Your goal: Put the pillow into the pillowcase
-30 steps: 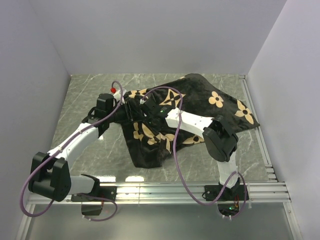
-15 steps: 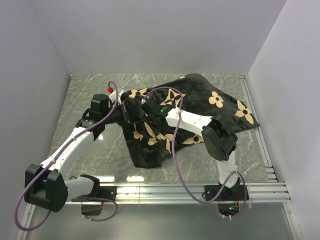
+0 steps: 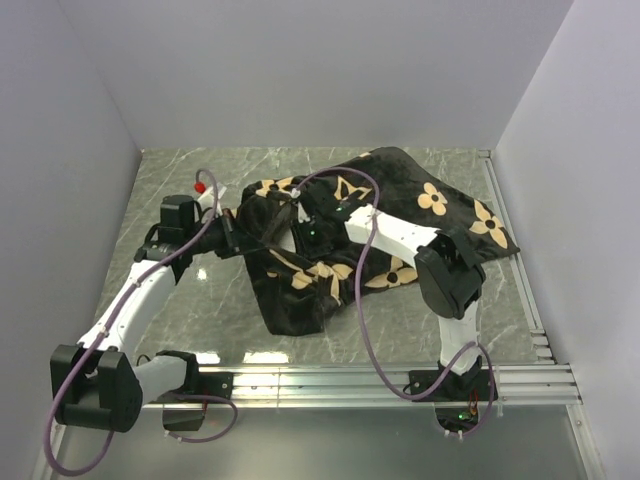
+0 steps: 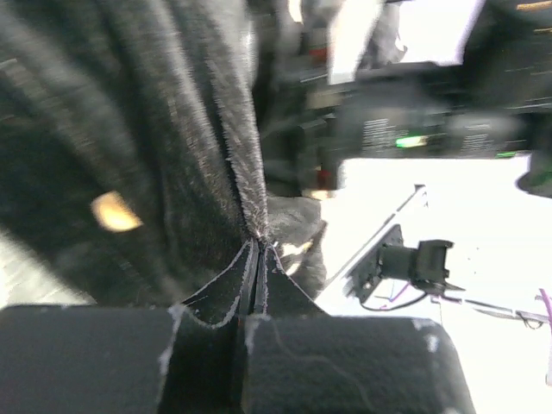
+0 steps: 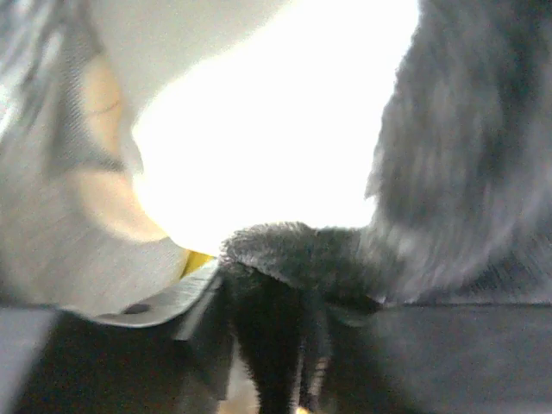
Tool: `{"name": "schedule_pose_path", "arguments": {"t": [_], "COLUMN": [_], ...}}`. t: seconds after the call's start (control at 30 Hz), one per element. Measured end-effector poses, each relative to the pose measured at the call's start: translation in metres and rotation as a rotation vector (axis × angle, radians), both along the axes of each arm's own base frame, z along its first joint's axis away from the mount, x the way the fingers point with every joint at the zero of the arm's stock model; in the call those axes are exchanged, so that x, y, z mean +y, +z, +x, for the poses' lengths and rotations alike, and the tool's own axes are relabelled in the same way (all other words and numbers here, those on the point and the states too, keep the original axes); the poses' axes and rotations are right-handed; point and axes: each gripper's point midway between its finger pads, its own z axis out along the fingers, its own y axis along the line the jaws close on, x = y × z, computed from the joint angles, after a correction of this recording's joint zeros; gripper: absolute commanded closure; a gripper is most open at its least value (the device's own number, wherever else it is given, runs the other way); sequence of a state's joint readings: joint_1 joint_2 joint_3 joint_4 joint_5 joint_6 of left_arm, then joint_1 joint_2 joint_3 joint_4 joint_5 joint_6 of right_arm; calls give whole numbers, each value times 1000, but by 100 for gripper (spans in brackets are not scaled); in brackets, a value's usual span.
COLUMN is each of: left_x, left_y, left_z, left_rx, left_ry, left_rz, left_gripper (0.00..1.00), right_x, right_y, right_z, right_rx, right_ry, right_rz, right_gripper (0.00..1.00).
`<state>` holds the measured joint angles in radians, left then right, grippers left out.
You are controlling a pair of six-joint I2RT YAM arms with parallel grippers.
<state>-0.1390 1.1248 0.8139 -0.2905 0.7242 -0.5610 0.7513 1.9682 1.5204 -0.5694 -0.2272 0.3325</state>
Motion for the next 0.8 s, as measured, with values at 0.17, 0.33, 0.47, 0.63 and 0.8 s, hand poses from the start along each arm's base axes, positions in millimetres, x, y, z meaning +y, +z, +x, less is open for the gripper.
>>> {"name": "schedule_pose_path", "arguments": {"t": [0.17, 0.33, 0.47, 0.63, 0.8], "left_x": [14, 12, 10, 10, 6], "left_y": [-13, -22, -24, -24, -19], "left_z": [0, -3, -6, -6, -6], "left_rx": [18, 39, 45, 41, 30], "left_ry": [13, -19, -34, -41, -56], "left_rz": [15, 14, 11, 5, -17], "left_gripper": [100, 100, 100, 100, 100], "right_x": [-5, -5, -5, -6, -9], "right_y": [27, 41, 56, 71, 76], "right_z": [4, 0, 0, 5, 7], "right_rx": [-5, 31, 51, 40, 67], "right_ry": [2, 22, 28, 20, 26], "right_rz": [71, 141, 208, 248, 288], "right_gripper": [64, 53, 93, 100, 100]}}
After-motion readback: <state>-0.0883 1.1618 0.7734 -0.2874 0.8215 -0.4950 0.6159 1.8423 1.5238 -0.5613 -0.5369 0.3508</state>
